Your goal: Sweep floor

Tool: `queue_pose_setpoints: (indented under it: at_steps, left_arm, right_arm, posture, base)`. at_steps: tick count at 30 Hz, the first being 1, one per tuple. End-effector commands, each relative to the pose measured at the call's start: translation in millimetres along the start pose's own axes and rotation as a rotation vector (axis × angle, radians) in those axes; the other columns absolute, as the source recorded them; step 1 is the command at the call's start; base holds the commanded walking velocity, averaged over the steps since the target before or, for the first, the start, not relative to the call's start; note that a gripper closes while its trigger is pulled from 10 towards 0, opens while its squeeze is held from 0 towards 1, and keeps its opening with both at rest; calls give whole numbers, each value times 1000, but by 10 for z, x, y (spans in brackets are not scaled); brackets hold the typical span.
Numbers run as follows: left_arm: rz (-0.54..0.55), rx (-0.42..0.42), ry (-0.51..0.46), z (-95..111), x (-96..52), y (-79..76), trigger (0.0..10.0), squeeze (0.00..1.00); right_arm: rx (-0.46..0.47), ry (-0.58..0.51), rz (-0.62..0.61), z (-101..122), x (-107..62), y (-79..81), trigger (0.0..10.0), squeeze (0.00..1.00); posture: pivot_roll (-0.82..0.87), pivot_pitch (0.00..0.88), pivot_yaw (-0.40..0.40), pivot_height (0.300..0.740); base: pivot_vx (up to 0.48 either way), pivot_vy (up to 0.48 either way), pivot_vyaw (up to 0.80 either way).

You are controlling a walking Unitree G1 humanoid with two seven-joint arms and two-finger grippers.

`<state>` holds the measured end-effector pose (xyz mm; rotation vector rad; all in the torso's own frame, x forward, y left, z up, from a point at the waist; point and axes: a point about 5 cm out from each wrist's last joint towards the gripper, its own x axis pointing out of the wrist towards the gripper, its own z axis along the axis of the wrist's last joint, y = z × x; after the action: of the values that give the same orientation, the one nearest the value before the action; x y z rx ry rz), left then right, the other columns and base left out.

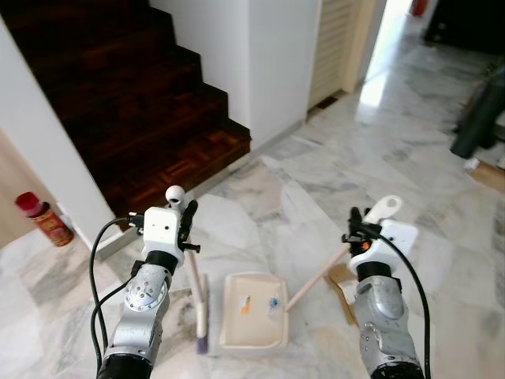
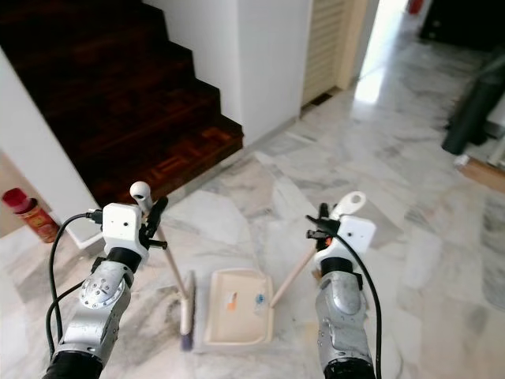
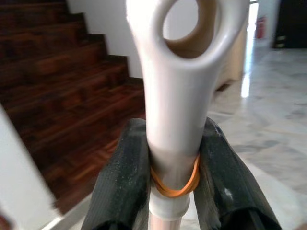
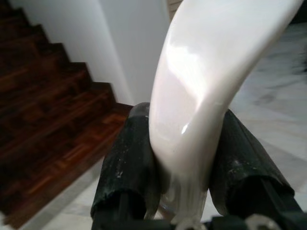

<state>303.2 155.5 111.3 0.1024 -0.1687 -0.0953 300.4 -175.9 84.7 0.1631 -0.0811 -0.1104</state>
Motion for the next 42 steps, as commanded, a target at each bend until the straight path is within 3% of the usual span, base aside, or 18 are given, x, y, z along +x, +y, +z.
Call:
queue_pose_setpoints:
  at_steps: [1, 14, 25, 42]
  left_arm:
    - [-4, 10, -58, 96, 42, -28, 10000, 0]
    - [-5, 8, -55, 84, 70, -57, 10000, 0]
    - [2, 0, -42, 62, 57, -31, 10000, 0]
    - [-6, -3, -35, 53, 49, -45, 10000, 0]
  right_arm:
    - [19, -65, 12, 155, 70, 19, 10000, 0]
    - [19, -59, 17, 166, 97, 21, 10000, 0]
    - [50, -35, 22, 125, 102, 63, 10000, 0]
    - [26, -29, 35, 113, 93, 72, 10000, 0]
  posture:
    - [88, 0, 8, 740]
    - [85, 0, 6, 740]
    - [97, 0, 12, 740]
    - [98, 0, 16, 740]
  base:
    - [0, 0, 800]
    - [0, 0, 777]
    - [0, 0, 0]
    - [0, 327, 0]
